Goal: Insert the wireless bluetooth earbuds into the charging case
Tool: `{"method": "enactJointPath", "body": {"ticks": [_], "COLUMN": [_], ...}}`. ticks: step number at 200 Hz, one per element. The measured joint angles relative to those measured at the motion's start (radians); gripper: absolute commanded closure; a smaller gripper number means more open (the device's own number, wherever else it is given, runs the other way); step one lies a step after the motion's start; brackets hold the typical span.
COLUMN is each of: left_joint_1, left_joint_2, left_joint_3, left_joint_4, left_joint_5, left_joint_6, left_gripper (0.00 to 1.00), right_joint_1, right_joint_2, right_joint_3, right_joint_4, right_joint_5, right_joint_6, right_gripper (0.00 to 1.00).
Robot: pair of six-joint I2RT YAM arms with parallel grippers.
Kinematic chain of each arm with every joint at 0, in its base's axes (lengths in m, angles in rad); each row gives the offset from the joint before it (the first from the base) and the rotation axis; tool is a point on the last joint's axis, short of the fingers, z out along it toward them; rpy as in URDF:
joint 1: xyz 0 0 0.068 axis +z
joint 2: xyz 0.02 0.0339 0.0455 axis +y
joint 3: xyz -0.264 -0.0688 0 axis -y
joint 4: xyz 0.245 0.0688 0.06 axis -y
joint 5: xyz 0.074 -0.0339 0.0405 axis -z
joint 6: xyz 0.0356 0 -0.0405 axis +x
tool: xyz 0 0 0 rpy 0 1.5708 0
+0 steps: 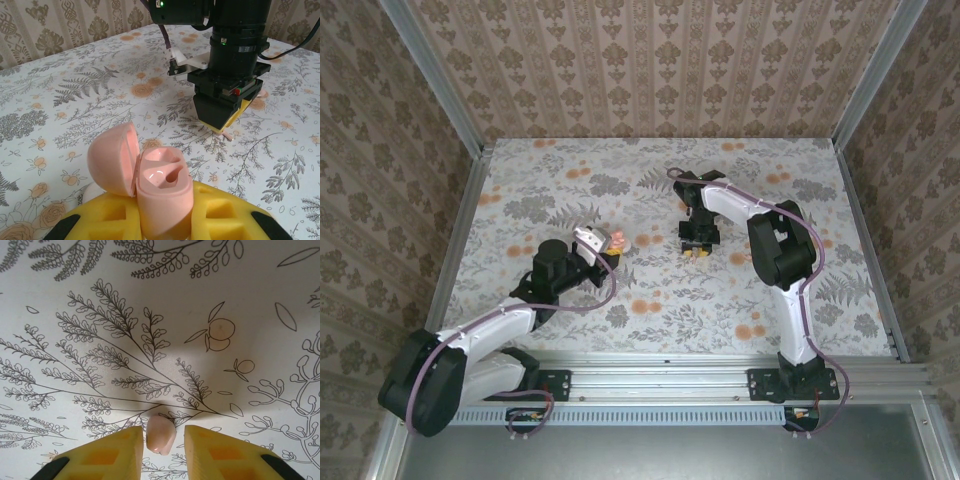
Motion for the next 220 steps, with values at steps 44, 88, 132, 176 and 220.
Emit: {"method": "enactJointPath", "body": {"ticks": [44, 88, 132, 176, 220], "left_joint_1": [0.000, 0.000, 0.000, 0.000, 0.000], "left_joint_2": [0.000, 0.000, 0.000, 0.000, 0.033], "left_joint_3": [0.000, 0.000, 0.000, 0.000, 0.003], "left_joint_4": [0.000, 0.000, 0.000, -0.001, 0.001], "left_joint_5": [0.003, 0.003, 0.003, 0.008, 0.033], "left_joint_6": [0.000, 0.000, 0.000, 0.002, 0.019], "left_gripper": [0.90, 0.90, 0.89, 0.90, 0.90], "right_joint_1": [0.000, 0.000, 0.000, 0.000, 0.001], "right_joint_2": [0.006, 0.006, 0.006, 0.002, -0.083], "right_joint_3": [0.000, -0.017, -0.031, -0.036, -0.155], "right_joint_4": [0.000, 0.000, 0.002, 0.011, 0.137], "right_joint_5": [0.000, 0.000, 0.002, 0.006, 0.005], "right_joint_6": [0.001, 0.005, 0.021, 0.020, 0.027], "right_gripper": [0.73, 0.71, 0.76, 0.80, 0.82]}}
